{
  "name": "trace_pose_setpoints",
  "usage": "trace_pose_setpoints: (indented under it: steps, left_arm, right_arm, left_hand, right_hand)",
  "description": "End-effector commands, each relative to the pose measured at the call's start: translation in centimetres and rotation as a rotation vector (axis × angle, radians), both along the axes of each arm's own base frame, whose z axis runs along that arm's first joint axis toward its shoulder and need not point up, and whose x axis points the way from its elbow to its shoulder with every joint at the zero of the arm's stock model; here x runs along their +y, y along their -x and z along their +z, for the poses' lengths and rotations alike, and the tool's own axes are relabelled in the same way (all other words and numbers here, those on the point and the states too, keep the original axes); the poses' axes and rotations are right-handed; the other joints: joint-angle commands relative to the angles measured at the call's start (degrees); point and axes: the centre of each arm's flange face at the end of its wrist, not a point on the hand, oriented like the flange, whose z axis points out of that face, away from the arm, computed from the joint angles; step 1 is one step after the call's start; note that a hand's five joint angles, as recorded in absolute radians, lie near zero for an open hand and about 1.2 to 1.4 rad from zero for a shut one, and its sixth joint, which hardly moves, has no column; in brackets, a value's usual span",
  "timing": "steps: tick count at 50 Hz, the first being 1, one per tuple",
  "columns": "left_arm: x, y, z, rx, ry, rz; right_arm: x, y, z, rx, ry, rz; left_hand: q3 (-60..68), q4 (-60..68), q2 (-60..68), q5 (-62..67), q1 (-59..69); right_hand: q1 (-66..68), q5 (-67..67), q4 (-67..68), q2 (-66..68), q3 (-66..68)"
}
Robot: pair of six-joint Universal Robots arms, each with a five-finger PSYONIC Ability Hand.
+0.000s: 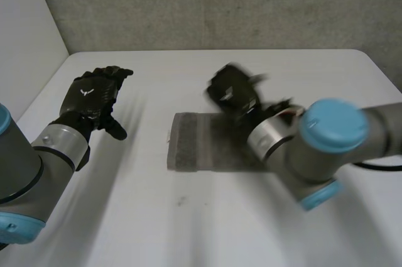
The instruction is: Fold the towel.
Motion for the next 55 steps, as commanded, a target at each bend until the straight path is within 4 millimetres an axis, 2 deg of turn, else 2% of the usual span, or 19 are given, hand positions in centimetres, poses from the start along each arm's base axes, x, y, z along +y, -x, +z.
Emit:
trace_pose_setpoints:
  steps: [1, 2, 4, 5, 6, 10, 13, 15, 18, 20, 29, 34, 37, 40, 42, 45, 47, 51, 55]
  left_arm:
    - [0.0, 0.1, -0.1, 0.0, 0.0, -0.002]
    - [0.0, 0.1, -0.2, -0.001, -0.003, -0.002]
    - [0.0, 0.2, -0.3, -0.001, -0.005, -0.005]
    - [-0.1, 0.3, -0.2, 0.0, -0.002, -0.01]
    - [-0.1, 0.3, -0.2, 0.0, -0.002, -0.01]
    - [-0.5, 0.8, -0.1, 0.001, 0.016, -0.019]
    - [-0.5, 2.0, -0.1, 0.003, 0.03, -0.053]
    - [-0.5, 2.8, 0.0, 0.003, 0.037, -0.072]
    - [-0.5, 4.6, -0.1, 0.004, 0.04, -0.115]
    - [-0.5, 5.5, -0.1, 0.007, 0.045, -0.138]
    - [0.8, 11.1, -2.5, -0.014, 0.008, -0.253]
    - [0.1, 12.4, -5.0, -0.077, -0.052, -0.184]
    - [-0.5, 12.5, -6.9, -0.16, -0.096, -0.119]
    - [-0.6, 12.8, -7.9, -0.23, -0.119, -0.088]
    - [-0.6, 12.8, -8.4, -0.247, -0.131, -0.081]
    - [-0.3, 12.8, -9.0, -0.264, -0.151, -0.089]
    - [0.0, 12.9, -9.3, -0.271, -0.157, -0.092]
    - [0.9, 12.9, -9.1, -0.276, -0.162, -0.105]
    - [1.3, 12.8, -7.3, -0.255, -0.138, -0.106]
  right_arm:
    - [5.6, -3.3, -7.2, 0.104, -0.135, 0.221]
    - [5.6, -3.3, -7.2, 0.104, -0.136, 0.221]
    - [5.3, -3.4, -7.7, 0.107, -0.147, 0.195]
    - [5.3, -3.4, -7.7, 0.107, -0.147, 0.195]
    - [4.7, -3.2, -7.1, 0.095, -0.141, 0.166]
    - [3.8, -2.8, -4.7, 0.045, -0.126, 0.09]
    - [1.7, -1.1, -2.1, -0.058, -0.17, -0.012]
    - [-0.1, 1.5, 0.2, -0.203, -0.277, -0.102]
    - [-0.4, 2.8, 1.3, -0.278, -0.341, -0.131]
    - [-1.0, 5.4, 2.7, -0.396, -0.474, -0.185]
    - [-2.1, 11.3, 0.6, -0.483, -0.796, -0.397]
    - [-2.2, 14.0, -1.3, -0.449, -0.852, -0.497]
    - [-2.2, 14.2, -1.9, -0.424, -0.857, -0.509]
    - [-2.0, 14.5, -3.5, -0.355, -0.863, -0.532]
    - [-2.1, 14.8, -5.0, -0.277, -0.854, -0.555]
    - [-2.4, 14.9, -5.1, -0.258, -0.831, -0.551]
    - [-3.0, 14.7, -4.4, -0.252, -0.749, -0.526]
    - [-4.0, 14.5, -2.9, -0.271, -0.643, -0.503]
    - [-3.4, 11.1, 1.3, -0.276, -0.479, -0.373]
  left_hand:
    - [0.44, 0.41, 0.55, -1.65, 0.13]
    - [0.44, 0.41, 0.55, -1.65, 0.13]
    - [0.44, 0.41, 0.55, -1.65, 0.13]
    - [0.44, 0.41, 0.55, -1.65, 0.13]
    - [0.44, 0.41, 0.55, -1.65, 0.13]
    - [0.65, 0.62, 0.76, -1.44, 0.35]
    - [0.99, 0.96, 1.1, -1.1, 0.68]
    - [1.16, 1.13, 1.26, -0.94, 0.85]
    - [1.5, 1.46, 1.6, -0.6, 1.19]
    - [1.5, 1.47, 1.6, -0.6, 1.19]
    - [2.17, 2.14, 2.28, 0.08, 1.86]
    - [3.01, 2.98, 3.12, 0.92, 2.71]
    - [3.18, 3.15, 3.28, 1.08, 2.87]
    - [3.01, 2.98, 3.12, 0.92, 2.7]
    - [3.01, 2.98, 3.12, 0.92, 2.7]
    - [2.84, 2.81, 2.95, 0.75, 2.54]
    - [2.84, 2.81, 2.95, 0.75, 2.54]
    - [2.67, 2.64, 2.78, 0.58, 2.37]
    - [2.34, 2.31, 2.45, 0.25, 2.03]
  right_hand:
    - [24.19, 12.63, 10.31, 11.11, 10.55]
    - [24.17, 12.61, 10.29, 11.1, 10.53]
    - [-28.89, -40.45, -42.77, -41.97, -42.53]
    - [-29.15, -40.71, -43.03, -42.22, -42.79]
    - [-44.54, -56.1, -58.42, -57.62, -58.18]
    - [-44.54, -56.1, -58.42, -57.62, -58.18]
    - [-44.54, -56.1, -58.42, -57.62, -58.18]
    - [-44.54, -56.1, -58.42, -57.62, -58.18]
    - [-44.54, -56.1, -58.42, -57.62, -58.18]
    - [-44.54, -56.1, -58.42, -57.62, -58.18]
    - [-44.54, -56.1, -58.42, -57.62, -58.18]
    - [-44.54, -56.1, -58.42, -57.62, -58.18]
    - [-44.54, -56.1, -58.42, -57.62, -58.18]
    - [-34.87, -46.43, -48.75, -47.95, -48.51]
    - [-14.81, -26.37, -28.69, -27.89, -28.45]
    - [0.46, -11.11, -13.42, -12.62, -13.19]
    - [25.38, 13.82, 11.5, 12.3, 11.74]
    - [25.46, 13.9, 11.58, 12.38, 11.82]
    - [25.46, 13.9, 11.58, 12.38, 11.82]
